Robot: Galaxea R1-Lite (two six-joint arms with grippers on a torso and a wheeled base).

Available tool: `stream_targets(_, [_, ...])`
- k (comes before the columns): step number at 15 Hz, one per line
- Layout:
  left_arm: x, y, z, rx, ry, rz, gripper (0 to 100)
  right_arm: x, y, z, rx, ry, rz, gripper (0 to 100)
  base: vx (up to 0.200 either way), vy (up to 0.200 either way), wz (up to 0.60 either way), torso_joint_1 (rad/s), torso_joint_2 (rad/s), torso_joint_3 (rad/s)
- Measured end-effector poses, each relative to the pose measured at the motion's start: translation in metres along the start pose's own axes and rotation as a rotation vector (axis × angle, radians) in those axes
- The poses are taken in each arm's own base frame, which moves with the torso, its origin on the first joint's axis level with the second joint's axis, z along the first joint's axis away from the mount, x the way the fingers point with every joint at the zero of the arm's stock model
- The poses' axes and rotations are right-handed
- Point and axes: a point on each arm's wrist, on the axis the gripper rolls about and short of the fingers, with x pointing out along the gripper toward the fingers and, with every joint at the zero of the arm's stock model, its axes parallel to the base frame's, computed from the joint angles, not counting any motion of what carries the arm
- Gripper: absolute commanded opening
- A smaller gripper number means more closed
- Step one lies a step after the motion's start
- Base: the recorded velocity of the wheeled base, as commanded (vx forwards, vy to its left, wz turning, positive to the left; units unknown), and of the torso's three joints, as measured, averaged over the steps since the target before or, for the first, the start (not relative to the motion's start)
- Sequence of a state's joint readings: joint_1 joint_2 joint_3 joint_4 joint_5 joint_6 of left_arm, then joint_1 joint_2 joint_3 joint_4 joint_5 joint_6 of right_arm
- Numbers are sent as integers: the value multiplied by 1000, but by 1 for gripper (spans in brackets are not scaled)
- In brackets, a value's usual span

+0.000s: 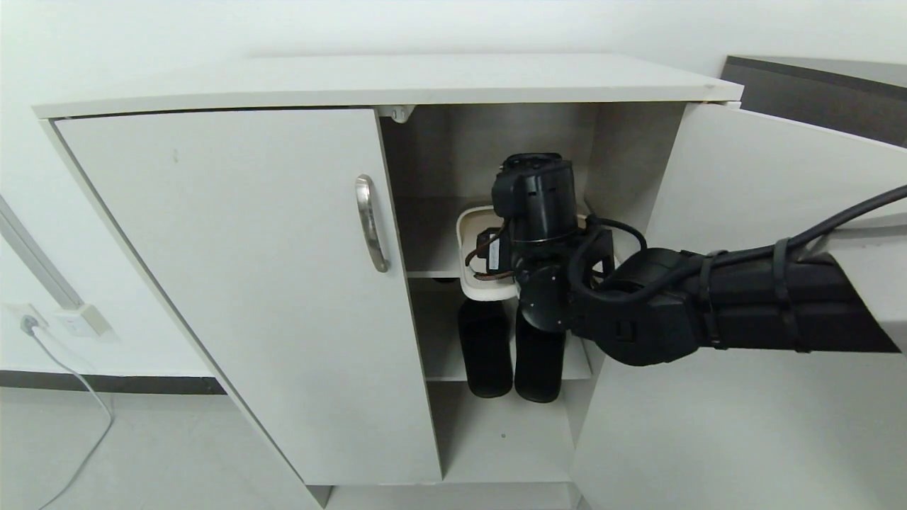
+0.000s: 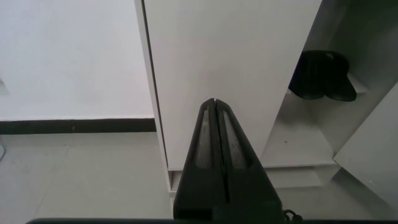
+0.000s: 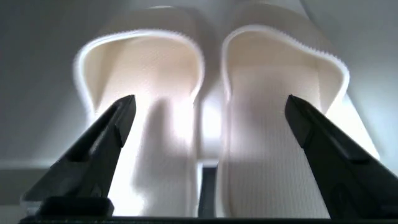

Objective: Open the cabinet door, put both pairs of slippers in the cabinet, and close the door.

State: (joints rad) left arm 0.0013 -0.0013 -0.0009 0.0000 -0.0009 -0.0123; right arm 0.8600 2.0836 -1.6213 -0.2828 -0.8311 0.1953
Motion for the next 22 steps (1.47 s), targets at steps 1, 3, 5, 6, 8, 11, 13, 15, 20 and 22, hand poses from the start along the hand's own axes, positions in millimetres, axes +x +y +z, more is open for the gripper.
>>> stream_targets(1, [0,0,0,1,0,-2,0,-9,0,-4,-2,-1,17,0,0,0,0,0,0,0])
stream_targets(3, [0,0,0,1,0,-1,0,-36,4,-15,-8,-2,78,0,0,0,0,0,0,0])
stream_targets(5, [0,0,0,1,0,-1,0,-62,6,-23,-4,-7,136,0,0,0,0,0,0,0])
stream_targets(6, [0,0,0,1,0,-1,0,-71,6,-24,-3,-10,156,0,0,0,0,0,0,0])
stream_targets(8, [0,0,0,3,0,-2,0,-81,6,-24,-6,-9,179,0,0,0,0,0,0,0])
stream_targets(11, [0,0,0,3,0,-2,0,-85,5,-27,-14,-1,184,0,0,0,0,0,0,0])
stream_targets(13, [0,0,0,3,0,-2,0,-85,4,-27,-16,0,183,0,0,0,0,0,0,0])
stream_targets(15, [0,0,0,3,0,-2,0,-85,4,-28,-16,0,183,0,0,0,0,0,0,0])
stream_targets(20, [0,0,0,3,0,-3,0,-85,4,-28,-18,1,182,0,-200,0,0,5,4,4])
stream_targets(22, [0,0,0,3,0,-2,0,-85,4,-28,-18,2,183,0,-200,0,0,2,0,0])
